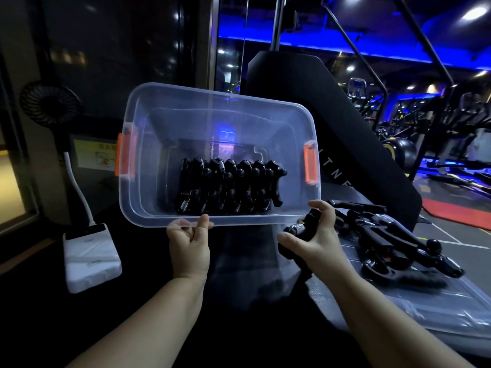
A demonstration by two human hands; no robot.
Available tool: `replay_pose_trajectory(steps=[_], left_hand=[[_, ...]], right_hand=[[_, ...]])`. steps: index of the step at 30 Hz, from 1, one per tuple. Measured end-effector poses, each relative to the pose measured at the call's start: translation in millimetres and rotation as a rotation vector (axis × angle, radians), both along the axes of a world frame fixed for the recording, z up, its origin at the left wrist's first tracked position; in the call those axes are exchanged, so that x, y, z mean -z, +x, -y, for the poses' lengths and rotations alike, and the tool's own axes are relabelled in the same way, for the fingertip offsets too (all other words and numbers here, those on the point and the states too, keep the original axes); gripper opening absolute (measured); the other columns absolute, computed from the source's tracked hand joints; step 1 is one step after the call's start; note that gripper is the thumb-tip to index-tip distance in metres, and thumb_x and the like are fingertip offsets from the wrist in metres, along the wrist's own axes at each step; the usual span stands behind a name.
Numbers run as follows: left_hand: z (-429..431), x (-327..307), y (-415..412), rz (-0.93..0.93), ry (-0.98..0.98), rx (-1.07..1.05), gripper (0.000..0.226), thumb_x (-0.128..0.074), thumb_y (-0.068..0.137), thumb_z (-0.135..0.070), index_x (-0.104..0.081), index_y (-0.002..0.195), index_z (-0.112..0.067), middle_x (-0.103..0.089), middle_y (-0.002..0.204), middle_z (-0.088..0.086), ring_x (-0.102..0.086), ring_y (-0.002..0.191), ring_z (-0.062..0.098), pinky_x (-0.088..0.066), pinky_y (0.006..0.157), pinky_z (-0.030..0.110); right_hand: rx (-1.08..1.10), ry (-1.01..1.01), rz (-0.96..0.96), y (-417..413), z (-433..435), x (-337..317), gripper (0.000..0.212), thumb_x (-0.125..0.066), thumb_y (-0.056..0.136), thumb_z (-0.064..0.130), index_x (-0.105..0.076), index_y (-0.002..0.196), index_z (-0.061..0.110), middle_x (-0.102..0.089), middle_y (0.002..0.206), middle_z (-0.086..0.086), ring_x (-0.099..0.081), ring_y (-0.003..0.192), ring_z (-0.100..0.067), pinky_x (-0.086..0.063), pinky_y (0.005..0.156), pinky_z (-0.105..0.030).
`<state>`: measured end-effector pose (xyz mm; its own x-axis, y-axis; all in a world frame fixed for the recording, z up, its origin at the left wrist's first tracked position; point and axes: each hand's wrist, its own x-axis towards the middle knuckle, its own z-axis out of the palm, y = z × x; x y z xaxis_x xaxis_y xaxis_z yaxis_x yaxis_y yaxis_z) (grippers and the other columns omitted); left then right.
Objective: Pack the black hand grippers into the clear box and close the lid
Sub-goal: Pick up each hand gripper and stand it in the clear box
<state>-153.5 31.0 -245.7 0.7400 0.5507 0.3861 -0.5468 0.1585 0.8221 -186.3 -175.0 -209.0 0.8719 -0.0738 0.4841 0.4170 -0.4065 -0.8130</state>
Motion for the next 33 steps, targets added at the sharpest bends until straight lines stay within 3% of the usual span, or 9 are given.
replay_pose_trajectory(steps=[2, 5, 7, 10, 13, 18, 23, 28, 33], left_hand=[[-0.2, 1.0, 0.7, -0.005, -0.006, 0.005, 0.027, -0.054, 0.093, -0.009, -0.032, 0.084, -0.022, -0.062, 0.075, 0.005, -0.063, 0.066, -0.007, -0.044, 0.069, 0.003], [-1.4, 2.8, 2.2, -0.005, -0.005, 0.015, 0.021, -0.054, 0.093, -0.01, -0.035, 0.089, -0.016, -0.063, 0.077, 0.006, -0.063, 0.067, -0.007, -0.044, 0.069, 0.003], [-2.2, 3.3, 3.1, 0.001, 0.008, 0.012, 0.02, -0.054, 0.093, -0.009, -0.035, 0.094, -0.009, -0.063, 0.076, 0.007, -0.063, 0.067, -0.007, -0.044, 0.07, 0.003], [-2.5, 3.4, 3.6, 0.007, -0.005, 0.013, 0.025, -0.054, 0.093, -0.008, -0.033, 0.086, -0.018, -0.062, 0.075, 0.006, -0.063, 0.066, -0.006, -0.045, 0.07, 0.004], [-2.3, 3.4, 3.1, 0.01, -0.005, 0.017, 0.028, -0.054, 0.093, -0.007, -0.032, 0.084, -0.021, -0.062, 0.075, 0.009, -0.063, 0.066, -0.007, -0.045, 0.069, 0.004], [-2.3, 3.1, 2.4, 0.021, -0.003, 0.022, 0.027, -0.054, 0.093, -0.008, -0.032, 0.084, -0.021, -0.061, 0.076, 0.01, -0.064, 0.067, -0.005, -0.045, 0.068, 0.004], [-2.0, 3.2, 2.6, 0.027, -0.009, 0.021, 0.027, -0.054, 0.093, -0.007, -0.032, 0.084, -0.021, -0.061, 0.075, 0.009, -0.064, 0.066, -0.005, -0.046, 0.068, 0.005], [-1.3, 1.6, 0.8, 0.023, -0.009, 0.026, 0.027, -0.054, 0.093, -0.007, -0.032, 0.083, -0.02, -0.06, 0.074, 0.008, -0.064, 0.065, -0.005, -0.046, 0.068, 0.004], [-1.0, 0.8, -0.2, 0.012, -0.017, 0.021, 0.028, -0.054, 0.093, -0.007, -0.032, 0.083, -0.02, -0.061, 0.075, 0.009, -0.064, 0.065, -0.006, -0.045, 0.068, 0.004]], right_hand=[[-0.008, 0.092, -0.033, 0.7, -4.9, -2.4, 0.074, -0.078, 0.042, 0.06, -0.033, 0.102, 0.061, -0.057, 0.108, -0.007, -0.06, 0.101, -0.026, -0.053, 0.087, -0.046], [-0.063, 0.295, -0.074, 3.6, -11.7, -4.8, 0.072, -0.076, 0.044, 0.058, -0.039, 0.104, 0.048, -0.057, 0.11, -0.009, -0.061, 0.095, -0.019, -0.053, 0.082, -0.031], [-0.1, 0.424, -0.136, 6.0, -15.3, -5.0, 0.069, -0.076, 0.046, 0.056, -0.041, 0.105, 0.044, -0.057, 0.113, -0.011, -0.064, 0.091, -0.02, -0.054, 0.089, -0.04], [-0.079, 0.415, -0.158, 7.7, -16.3, -4.3, 0.069, -0.076, 0.048, 0.058, -0.043, 0.106, 0.04, -0.059, 0.11, -0.009, -0.067, 0.091, -0.023, -0.052, 0.093, -0.047], [-0.068, 0.43, -0.16, 9.3, -13.7, -6.0, 0.072, -0.084, 0.052, 0.055, -0.043, 0.106, 0.031, -0.061, 0.089, -0.005, -0.062, 0.066, -0.011, -0.048, 0.063, -0.031], [0.091, 0.296, -0.127, 10.6, -5.8, -0.9, 0.08, -0.079, 0.036, 0.077, -0.045, 0.093, 0.033, -0.054, 0.078, -0.008, -0.046, 0.06, -0.019, -0.035, 0.055, -0.031], [0.233, 0.113, -0.036, 0.5, -2.4, -8.4, 0.056, -0.084, 0.056, 0.053, -0.051, 0.086, 0.019, -0.063, 0.08, -0.003, -0.06, 0.073, -0.02, -0.049, 0.069, -0.04], [0.24, -0.064, 0.06, -9.5, 1.1, -16.7, 0.036, -0.083, 0.064, 0.045, -0.057, 0.068, 0.02, -0.058, 0.062, 0.009, -0.052, 0.058, -0.008, -0.045, 0.06, -0.033], [0.214, -0.386, 0.083, -18.5, 3.1, -29.8, 0.016, -0.069, 0.081, 0.046, -0.07, 0.096, 0.041, -0.067, 0.074, 0.019, -0.061, 0.075, 0.0, -0.048, 0.067, -0.028]])
